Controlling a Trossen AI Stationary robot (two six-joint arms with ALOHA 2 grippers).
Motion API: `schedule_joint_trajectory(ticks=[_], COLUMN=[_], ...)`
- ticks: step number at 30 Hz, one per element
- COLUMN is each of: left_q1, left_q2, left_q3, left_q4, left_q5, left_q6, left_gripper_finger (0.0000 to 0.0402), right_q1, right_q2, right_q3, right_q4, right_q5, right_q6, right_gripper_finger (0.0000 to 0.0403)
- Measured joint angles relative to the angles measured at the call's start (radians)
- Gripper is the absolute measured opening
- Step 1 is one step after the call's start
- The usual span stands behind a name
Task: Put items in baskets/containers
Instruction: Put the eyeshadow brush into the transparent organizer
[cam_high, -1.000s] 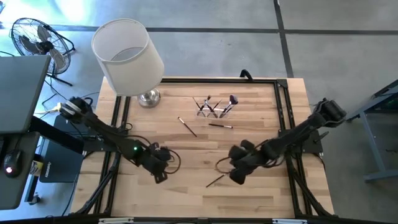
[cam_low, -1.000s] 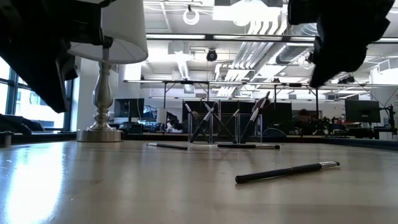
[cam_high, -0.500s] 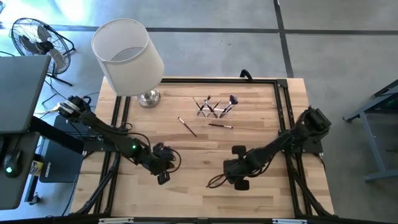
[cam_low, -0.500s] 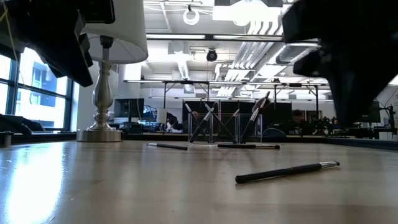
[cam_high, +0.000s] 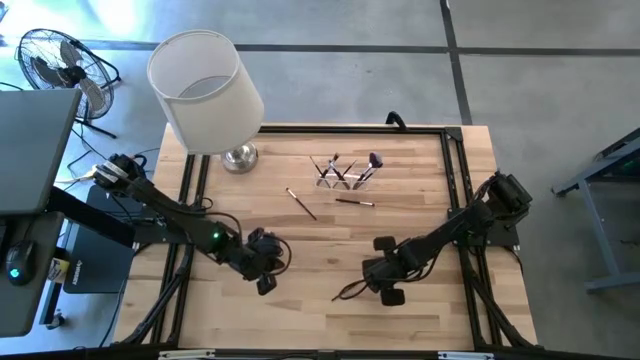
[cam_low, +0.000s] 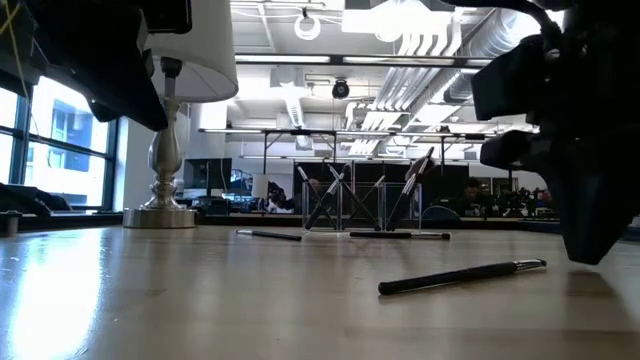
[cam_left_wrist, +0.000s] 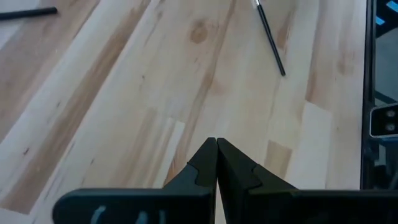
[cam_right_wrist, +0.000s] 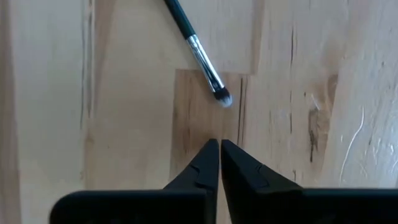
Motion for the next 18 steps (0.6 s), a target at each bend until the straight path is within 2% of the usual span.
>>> schedule_joint_trajectory(ticks=[6, 11, 14, 18], left_q1=[0.000, 0.003, 0.013, 0.014], left_q2=[0.000, 0.000, 0.000, 0.000], left_q3=[0.000, 0.000, 0.000, 0.000], left_q4=[0.000, 0.000, 0.000, 0.000], left_q5=[-0.005, -0.007, -0.006, -0.011], left_q6=[-0.009, -0.008, -0.008, -0.010], left_gripper_finger=[0.0000, 0.0000, 0.0000, 0.0000], right_q1=[-0.002, 0.000, -0.005, -0.009], right_q2=[0.000, 0.000, 0.000, 0.000], right_q3=[-0.007, -0.007, -0.007, -0.007], right_q4=[0.011, 0.080, 0.121, 0.127], right_q5=[0.009, 0.106, 0.124, 0.058], right_q6=[-0.040, -0.157, -0.215, -0.300], right_gripper_finger=[0.0088, 0.0142, 0.0157, 0.0152])
